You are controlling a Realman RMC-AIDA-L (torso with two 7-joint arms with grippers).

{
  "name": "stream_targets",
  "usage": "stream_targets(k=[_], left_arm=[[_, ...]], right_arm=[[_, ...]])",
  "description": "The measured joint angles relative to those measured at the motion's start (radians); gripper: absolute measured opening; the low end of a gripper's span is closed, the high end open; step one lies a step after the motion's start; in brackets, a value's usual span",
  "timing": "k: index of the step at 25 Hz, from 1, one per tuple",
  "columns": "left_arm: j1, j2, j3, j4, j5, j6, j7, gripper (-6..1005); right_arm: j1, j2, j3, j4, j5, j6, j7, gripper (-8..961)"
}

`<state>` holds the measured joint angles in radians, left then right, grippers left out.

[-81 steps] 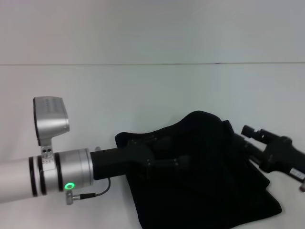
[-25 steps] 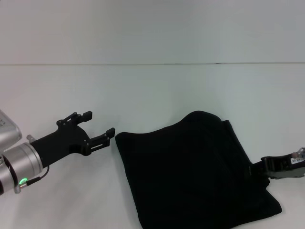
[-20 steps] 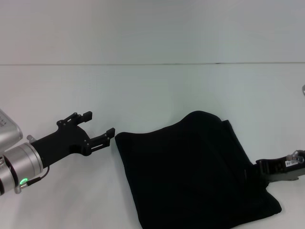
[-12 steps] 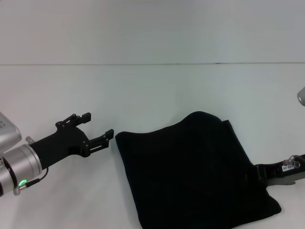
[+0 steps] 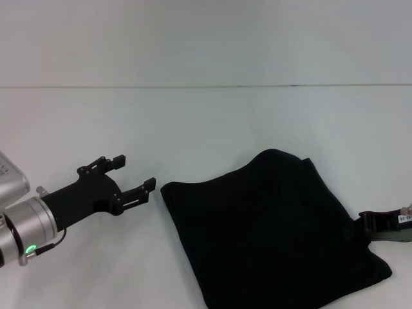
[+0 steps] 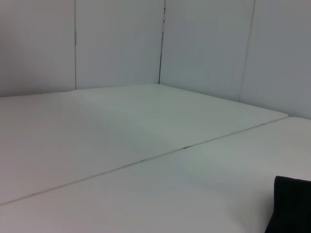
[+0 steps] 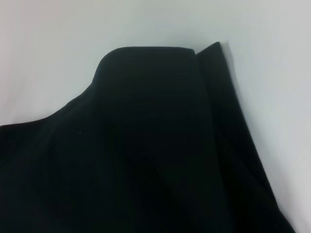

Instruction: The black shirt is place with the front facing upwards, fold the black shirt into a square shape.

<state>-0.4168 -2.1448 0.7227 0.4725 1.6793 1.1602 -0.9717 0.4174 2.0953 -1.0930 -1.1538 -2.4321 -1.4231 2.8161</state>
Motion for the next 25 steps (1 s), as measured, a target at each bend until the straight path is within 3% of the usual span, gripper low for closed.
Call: stream_targets(k=[7,12,13,15,20,25], left_arm=[[0.010,0.016,0.013,-0.012,0.017,0.052,-0.019,864],[0.023,0.041,0.014,-0.010,0.078,0.203,-0.075,853],[0.024,0.058,0.011,-0.011,0.124,0.307,-0.105,851],[0.024,0.064,0.007,-0.012,0.158,0.378,-0.119,847],[0.022,0.045,0.026,-0.019,0.202,0.415,-0.156,836],[-0.005,0.015,0.068,-0.027,0.251,0.319,-0.369,826]], right_arm=[[-0.003,-0.003,0.030,0.016,0.024,-0.001,-0.038,52],[-0.001,-0.002,0.032,0.031,0.035,0.003,-0.058,51],[-0.002,-0.002,0.033,0.031,0.037,0.003,-0.062,51],[-0.005,-0.001,0.038,0.032,0.040,0.004,-0.074,51],[-0.017,0.000,0.042,0.036,0.090,0.000,-0.108,51],[-0.023,0.000,0.036,0.053,0.133,-0.006,-0.155,51]])
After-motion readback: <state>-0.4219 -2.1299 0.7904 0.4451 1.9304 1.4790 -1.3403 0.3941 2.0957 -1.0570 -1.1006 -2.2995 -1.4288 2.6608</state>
